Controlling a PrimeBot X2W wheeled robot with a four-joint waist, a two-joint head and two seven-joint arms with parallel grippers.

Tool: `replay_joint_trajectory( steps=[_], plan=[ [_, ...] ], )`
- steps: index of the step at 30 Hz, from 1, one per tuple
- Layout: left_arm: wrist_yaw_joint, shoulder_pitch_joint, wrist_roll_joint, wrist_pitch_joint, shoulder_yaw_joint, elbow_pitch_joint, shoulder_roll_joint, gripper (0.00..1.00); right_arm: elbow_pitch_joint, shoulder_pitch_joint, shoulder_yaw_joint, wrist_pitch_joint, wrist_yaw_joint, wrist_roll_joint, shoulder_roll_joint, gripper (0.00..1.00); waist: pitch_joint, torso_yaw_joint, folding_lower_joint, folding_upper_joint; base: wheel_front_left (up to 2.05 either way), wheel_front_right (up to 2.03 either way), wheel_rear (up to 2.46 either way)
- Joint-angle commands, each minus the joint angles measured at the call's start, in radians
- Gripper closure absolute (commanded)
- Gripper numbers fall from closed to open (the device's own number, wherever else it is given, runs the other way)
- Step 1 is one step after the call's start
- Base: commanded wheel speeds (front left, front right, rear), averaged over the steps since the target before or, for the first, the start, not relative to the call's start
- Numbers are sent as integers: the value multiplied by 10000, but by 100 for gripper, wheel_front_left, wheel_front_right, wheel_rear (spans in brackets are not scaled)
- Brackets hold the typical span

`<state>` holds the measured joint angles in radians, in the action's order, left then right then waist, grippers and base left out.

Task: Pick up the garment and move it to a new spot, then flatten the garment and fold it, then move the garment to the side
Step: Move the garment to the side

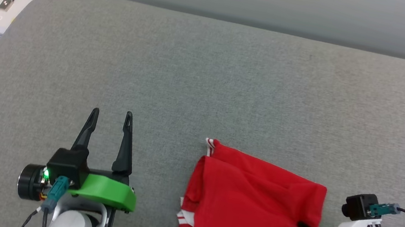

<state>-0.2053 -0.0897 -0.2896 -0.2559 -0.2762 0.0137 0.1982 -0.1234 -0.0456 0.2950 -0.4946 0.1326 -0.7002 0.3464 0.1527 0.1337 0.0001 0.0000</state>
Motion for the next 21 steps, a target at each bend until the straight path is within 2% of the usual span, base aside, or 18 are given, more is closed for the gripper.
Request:
replay_joint_trajectory(
  steps=[1, 5, 10, 16, 21],
  plan=[
    [60, 174, 100, -59, 60, -63, -7, 0, -52, -111, -136, -111, -19, 163, 252, 100, -389, -375, -1, 0, 0, 0, 0],
    [86, 433, 126, -59, 120, -201, -8, 0, 108, -240, -339, -403, -19, 419, 635, 100, -605, -1007, -1, 0, 0, 0, 0],
    [135, 565, 169, -59, 148, -375, -37, 0, 249, -591, -551, -735, -19, 652, 1202, 100, -595, -2185, -1, 0, 0, 0, 0],
    [253, 228, 332, -59, 41, -575, -43, 0, 164, -1383, -492, -857, -19, 722, 1622, 100, -40, -3502, -1, 0, 0, 0, 0],
    [314, -304, 603, 23, -127, -820, 72, 0, -197, -2262, -292, -702, -19, 711, 1904, 100, 702, -4274, -1, 0, 0, 0, 0]
  ],
)
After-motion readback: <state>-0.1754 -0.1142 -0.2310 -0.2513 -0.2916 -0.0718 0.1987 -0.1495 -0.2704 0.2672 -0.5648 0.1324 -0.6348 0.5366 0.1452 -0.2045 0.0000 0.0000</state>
